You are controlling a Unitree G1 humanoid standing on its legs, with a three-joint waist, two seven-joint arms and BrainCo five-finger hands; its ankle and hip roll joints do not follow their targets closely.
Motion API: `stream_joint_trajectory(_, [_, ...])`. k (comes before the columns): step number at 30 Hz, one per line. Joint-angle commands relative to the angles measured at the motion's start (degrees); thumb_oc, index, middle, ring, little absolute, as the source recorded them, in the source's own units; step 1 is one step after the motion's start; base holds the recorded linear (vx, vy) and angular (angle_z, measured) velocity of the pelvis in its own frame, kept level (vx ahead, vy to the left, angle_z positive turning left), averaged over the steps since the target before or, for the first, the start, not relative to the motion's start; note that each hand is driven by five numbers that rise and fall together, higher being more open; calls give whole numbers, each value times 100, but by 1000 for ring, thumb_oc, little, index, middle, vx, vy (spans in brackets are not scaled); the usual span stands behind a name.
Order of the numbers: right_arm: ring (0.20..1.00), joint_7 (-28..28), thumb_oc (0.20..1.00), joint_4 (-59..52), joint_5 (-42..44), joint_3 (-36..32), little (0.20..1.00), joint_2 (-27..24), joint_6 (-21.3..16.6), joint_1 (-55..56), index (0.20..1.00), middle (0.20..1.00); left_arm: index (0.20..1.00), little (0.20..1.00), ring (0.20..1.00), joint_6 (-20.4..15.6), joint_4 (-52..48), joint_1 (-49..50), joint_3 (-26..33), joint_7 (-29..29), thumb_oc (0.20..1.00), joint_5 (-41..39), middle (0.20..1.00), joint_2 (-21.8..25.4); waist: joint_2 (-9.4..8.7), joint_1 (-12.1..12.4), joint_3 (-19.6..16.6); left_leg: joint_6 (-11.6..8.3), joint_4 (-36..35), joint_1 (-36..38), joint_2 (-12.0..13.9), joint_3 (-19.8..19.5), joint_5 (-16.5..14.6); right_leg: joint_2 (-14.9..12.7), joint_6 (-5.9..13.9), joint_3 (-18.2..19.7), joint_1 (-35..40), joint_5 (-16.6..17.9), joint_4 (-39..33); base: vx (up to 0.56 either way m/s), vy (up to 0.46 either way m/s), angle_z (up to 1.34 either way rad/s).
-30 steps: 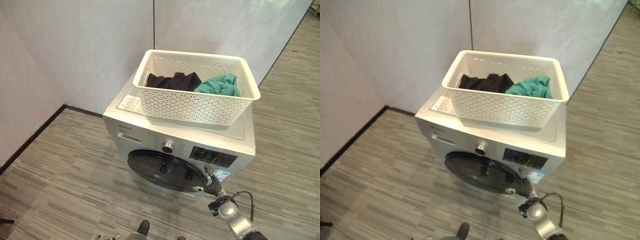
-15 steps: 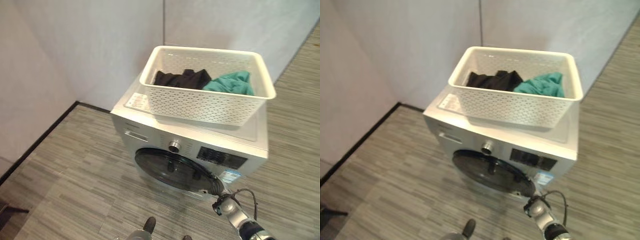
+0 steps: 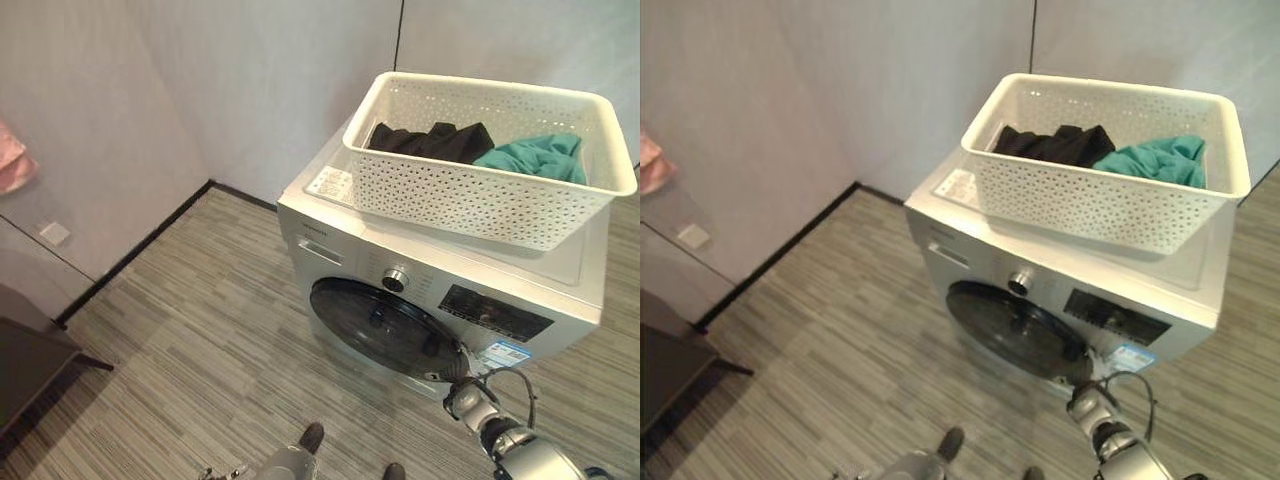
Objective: Grab the laundry basket,head to the washer,open it,put in the laundry and shut it.
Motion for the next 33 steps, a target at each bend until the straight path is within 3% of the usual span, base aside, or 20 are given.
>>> stream_joint_trajectory(1, [407,749,407,84,-59,761,407,1023,-363,-153,407,407,1000,1000,1000,-80,236,-287,-365,61,1000,144,1000,7,-6,564,-31,209,-404,92,-106,-258,241,-397,268,442,215,-394,58,0,0,0])
stream_joint_trajectory(2, [200,790,200,84,1,790,200,1076,-371,-140,200,200,1000,1000,1000,-77,232,-290,-370,63,1000,132,1000,-8,-19,563,-33,208,-404,95,-108,-256,238,-398,266,437,223,-398,58,7,0,5])
stream_joint_trajectory(16, [200,1153,200,-263,927,866,200,1253,-578,-28,200,200,1000,1000,1000,-41,311,-351,-328,105,1000,170,1000,42,-287,548,-57,170,-404,122,-62,-245,228,-365,241,363,291,-416,58,0,-2,0])
stream_joint_trajectory(23, [200,1729,200,-417,2372,797,200,1500,-689,191,200,200,1000,1000,1000,29,486,-392,-191,62,1000,218,1000,144,-435,581,-102,134,-404,130,-48,-236,228,-344,224,318,328,-438,58,5,-7,7])
stream_joint_trajectory(33, [200,1830,200,-446,2496,1080,200,1640,-616,29,200,200,1000,1000,1000,61,394,-431,-210,74,1000,108,1000,162,-533,643,-87,135,-404,151,-10,-199,214,-316,208,354,338,-432,58,0,-2,2])
